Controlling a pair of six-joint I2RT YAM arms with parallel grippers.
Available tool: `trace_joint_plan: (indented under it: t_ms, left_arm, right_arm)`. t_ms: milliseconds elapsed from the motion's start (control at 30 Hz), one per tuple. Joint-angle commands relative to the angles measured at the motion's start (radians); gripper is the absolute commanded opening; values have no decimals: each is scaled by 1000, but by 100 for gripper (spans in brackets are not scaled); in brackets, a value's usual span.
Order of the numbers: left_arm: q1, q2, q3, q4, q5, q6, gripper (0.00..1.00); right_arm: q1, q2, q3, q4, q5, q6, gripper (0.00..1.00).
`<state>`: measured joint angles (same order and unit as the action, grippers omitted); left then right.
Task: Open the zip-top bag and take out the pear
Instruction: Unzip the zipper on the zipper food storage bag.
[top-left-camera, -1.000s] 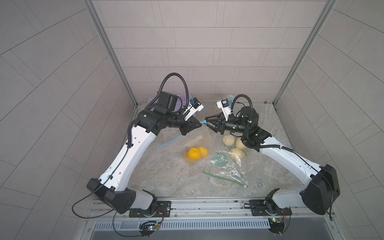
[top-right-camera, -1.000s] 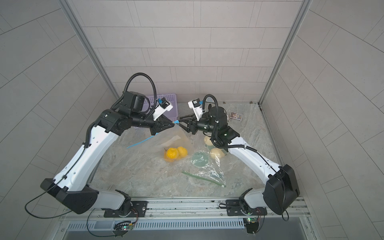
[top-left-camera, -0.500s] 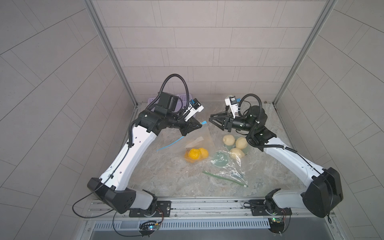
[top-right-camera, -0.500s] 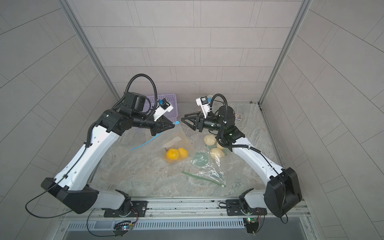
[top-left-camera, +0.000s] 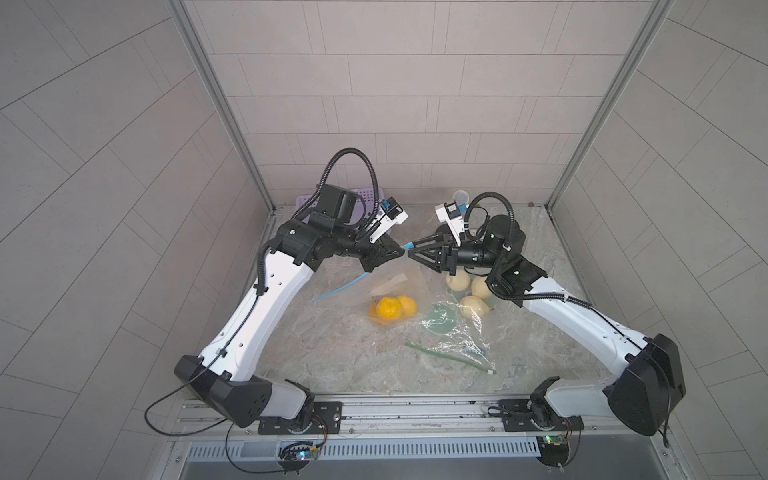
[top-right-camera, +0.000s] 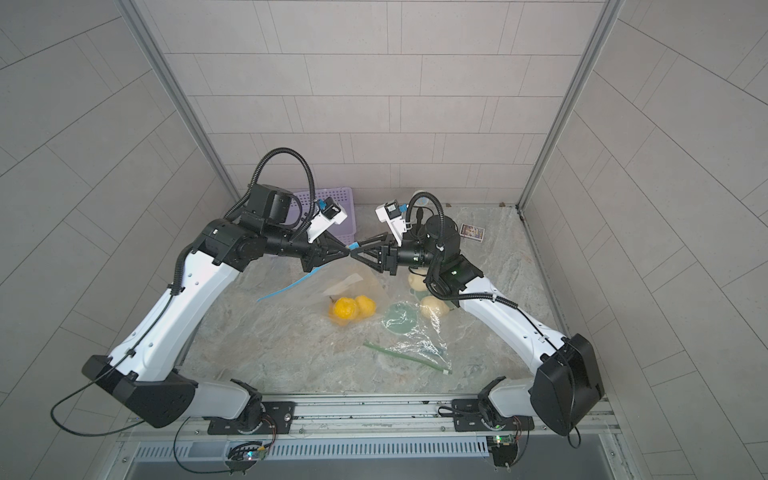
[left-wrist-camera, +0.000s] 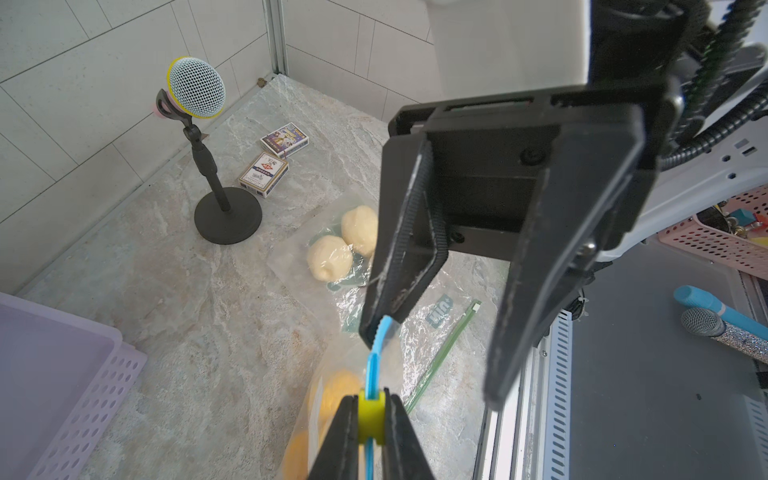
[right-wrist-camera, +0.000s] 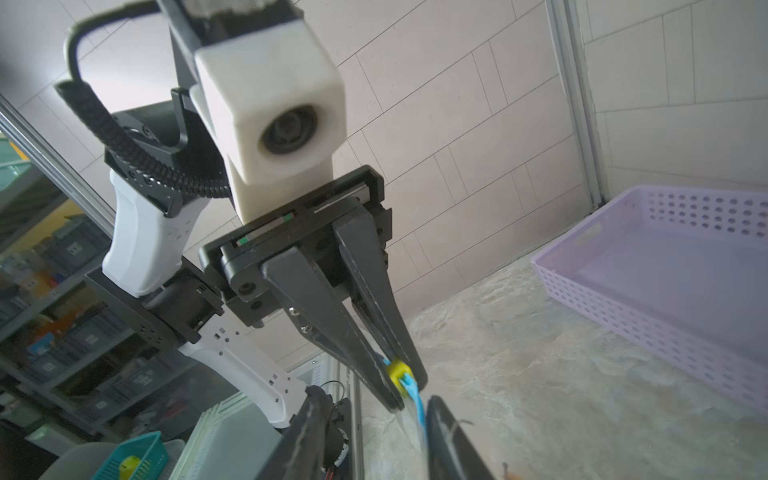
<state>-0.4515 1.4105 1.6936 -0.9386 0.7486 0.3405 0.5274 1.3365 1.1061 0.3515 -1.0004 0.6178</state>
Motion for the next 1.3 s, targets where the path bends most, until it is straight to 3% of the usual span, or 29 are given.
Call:
trace_joint_plan:
  t_ms: [0,233,333,433,600,800,1000,1267]
  left_arm:
    - [5,-5,-8,6,17,17,14]
    - [4,-5,-9,7,24,17,14]
    - [2,-4,-13,6,25,17,14]
    - [0,-4,-12,7,30,16,14]
    - [0,-11,-9,19,25,5,13]
    - [-8,-8,16,68,10,-52,14]
    - [-18,4,30,95,-6,-77,14]
    - [-18,0,42,98,-42,-77,14]
  right_arm:
    - [10,6,31,-8,5,-27,27]
    - [29,26,47,-32,27,-41,12]
    - [37,32,56,-27,45,-40,0]
    - [53,30,74,-43,78,-64,0]
    - [125,-37,86,-229,381,-253,0]
    - [206,-95,66,-279,798,-354,0]
    - [275,-123,49,-248,1052,-427,0]
    - [277,-141,44,-228,1241,-440,0]
